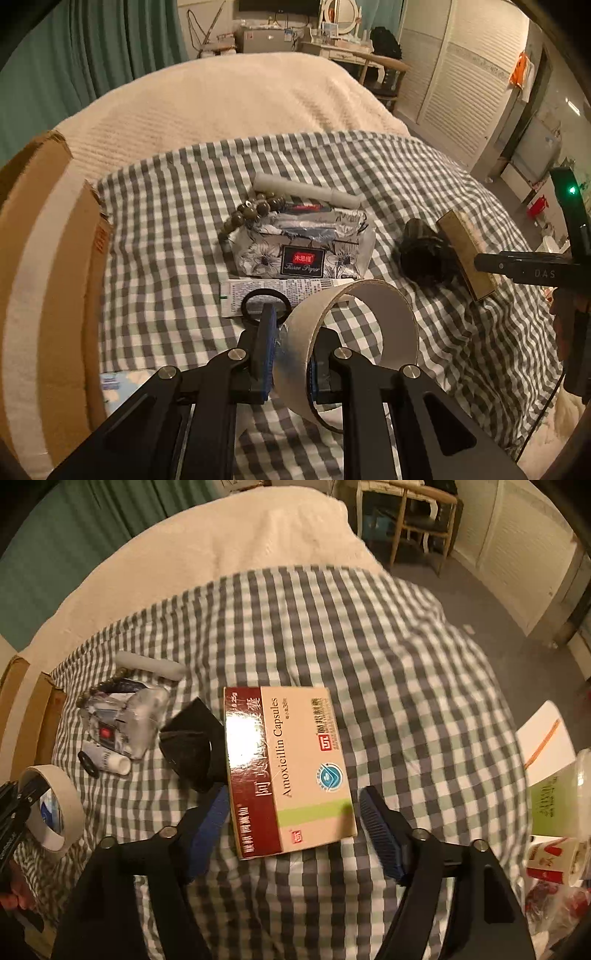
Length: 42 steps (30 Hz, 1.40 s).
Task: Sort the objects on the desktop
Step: 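Grasp the amoxicillin box with the right tool while the left holds the tape roll, then carry tape roll and amoxicillin box over the cardboard box and release both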
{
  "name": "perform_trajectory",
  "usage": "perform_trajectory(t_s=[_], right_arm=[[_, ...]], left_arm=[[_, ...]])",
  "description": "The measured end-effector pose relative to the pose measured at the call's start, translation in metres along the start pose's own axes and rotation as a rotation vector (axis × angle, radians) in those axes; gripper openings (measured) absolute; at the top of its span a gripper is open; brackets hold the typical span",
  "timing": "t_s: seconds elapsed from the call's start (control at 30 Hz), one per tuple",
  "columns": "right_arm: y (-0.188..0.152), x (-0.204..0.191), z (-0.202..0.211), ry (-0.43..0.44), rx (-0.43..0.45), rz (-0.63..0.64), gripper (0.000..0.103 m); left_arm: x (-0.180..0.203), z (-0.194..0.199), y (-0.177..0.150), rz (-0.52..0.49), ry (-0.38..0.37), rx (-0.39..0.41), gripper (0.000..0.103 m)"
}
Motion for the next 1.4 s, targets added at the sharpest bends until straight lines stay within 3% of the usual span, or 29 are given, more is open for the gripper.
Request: perform_trajectory(t_s=[0.2,0.3,0.53,0.7,0.87,1.07,1.23,1.4], right_arm=[[-0.001,-0.002,-0.029,0.047,-0.063,-0.022,0.079],[-0.004,-0.006,-0.028,0.051,-0.036,-0.028,0.077],[-0.001,-0.007,0.005,0.084,0.029,-0.068,0.076],[0.007,-0.036,0.053,0.153,0.093,-0.036,0.076],[0.016,-0.102,0.107,0.270,0.145,0.034,0.076],[0.025,-0.210,0.169,0.404,0.218,0.185,0.076],[0.029,-0.289,0.178,0.466,0.218,0.270,0.076],[0.023,-0.360,0.155,0.497,0.159,0.321,0.076]], left_arm=[[-0.001,-0.010,0.002,0.009,0.002,-0.015,0.014],[-0.003,-0.005,0.004,0.010,0.002,-0.001,0.014],[-0.006,0.027,0.017,0.035,-0.021,0.059,0.015],[-0.012,0.074,0.029,0.057,-0.039,0.146,0.014],[-0.037,0.126,0.044,0.113,-0.036,0.223,0.015],[-0.104,0.186,0.045,0.193,0.081,0.321,0.015],[-0.171,0.201,0.020,0.260,0.202,0.317,0.015],[-0.230,0.186,-0.009,0.347,0.277,0.268,0.015]])
Point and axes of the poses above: each gripper's, at about its wrist camera, not at the fingertips, and z roughly against the way its jaws point, x to its right, y to its top, the point moved 3 cm from there along -z, roughly the way its jaws point, and after that the axes turned 3 degrees about -y, right-handed, at the moved point
